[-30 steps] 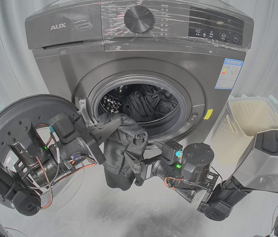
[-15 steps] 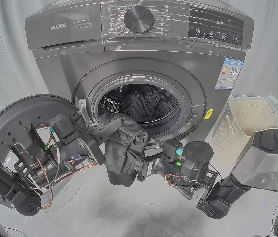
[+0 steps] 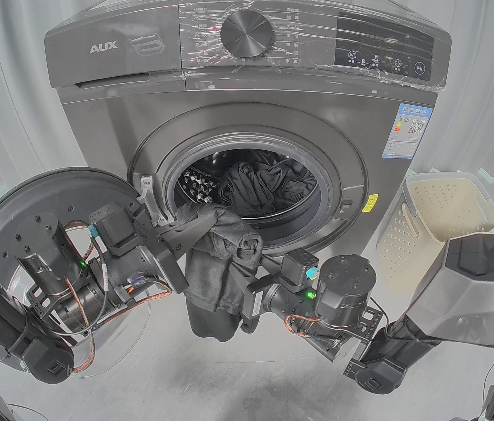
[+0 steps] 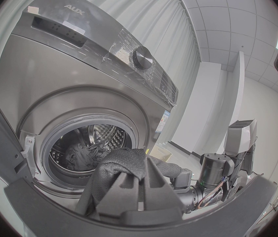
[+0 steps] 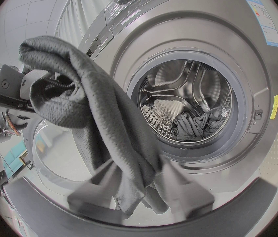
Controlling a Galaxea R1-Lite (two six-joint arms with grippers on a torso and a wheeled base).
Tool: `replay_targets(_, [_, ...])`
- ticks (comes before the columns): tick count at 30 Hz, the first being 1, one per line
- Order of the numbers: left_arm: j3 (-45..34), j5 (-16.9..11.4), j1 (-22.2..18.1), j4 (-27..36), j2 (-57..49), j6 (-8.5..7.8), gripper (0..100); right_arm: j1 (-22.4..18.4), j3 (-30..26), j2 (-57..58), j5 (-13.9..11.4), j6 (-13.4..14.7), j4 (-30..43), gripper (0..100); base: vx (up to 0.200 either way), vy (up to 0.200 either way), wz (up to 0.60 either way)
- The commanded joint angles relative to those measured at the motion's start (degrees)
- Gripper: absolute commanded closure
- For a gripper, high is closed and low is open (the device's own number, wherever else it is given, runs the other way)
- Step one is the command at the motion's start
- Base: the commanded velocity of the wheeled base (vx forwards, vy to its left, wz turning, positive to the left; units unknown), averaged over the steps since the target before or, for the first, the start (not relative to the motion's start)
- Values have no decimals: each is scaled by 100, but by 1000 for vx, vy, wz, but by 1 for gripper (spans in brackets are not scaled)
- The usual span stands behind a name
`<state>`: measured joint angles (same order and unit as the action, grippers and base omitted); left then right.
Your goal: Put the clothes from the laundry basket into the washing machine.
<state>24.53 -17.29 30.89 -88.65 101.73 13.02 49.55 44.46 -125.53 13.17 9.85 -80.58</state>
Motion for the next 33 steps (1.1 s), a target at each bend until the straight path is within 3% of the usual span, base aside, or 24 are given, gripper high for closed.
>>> replay_targets(1, [-1, -3, -22, -3, 22, 8, 100, 2, -43, 63, 2, 17, -2, 100, 0, 0, 0])
replay_targets(18, [-88, -12, 5, -3, 57, 78, 100, -130, -974, 1136, 2, -1, 34, 100, 0, 0, 0])
replay_targets(25, [-150, -56, 5, -3, 172, 87, 100, -139, -1036, 1391, 2, 8, 16, 100, 0, 0, 0])
replay_targets(26, [-168, -56, 5, -3, 198, 87, 0, -139, -1036, 1417, 2, 8, 16, 100, 0, 0, 0])
replay_targets(33, [-299, -29, -4, -3, 453, 78, 0, -139, -1036, 1725, 2, 35, -37, 100, 0, 0, 0])
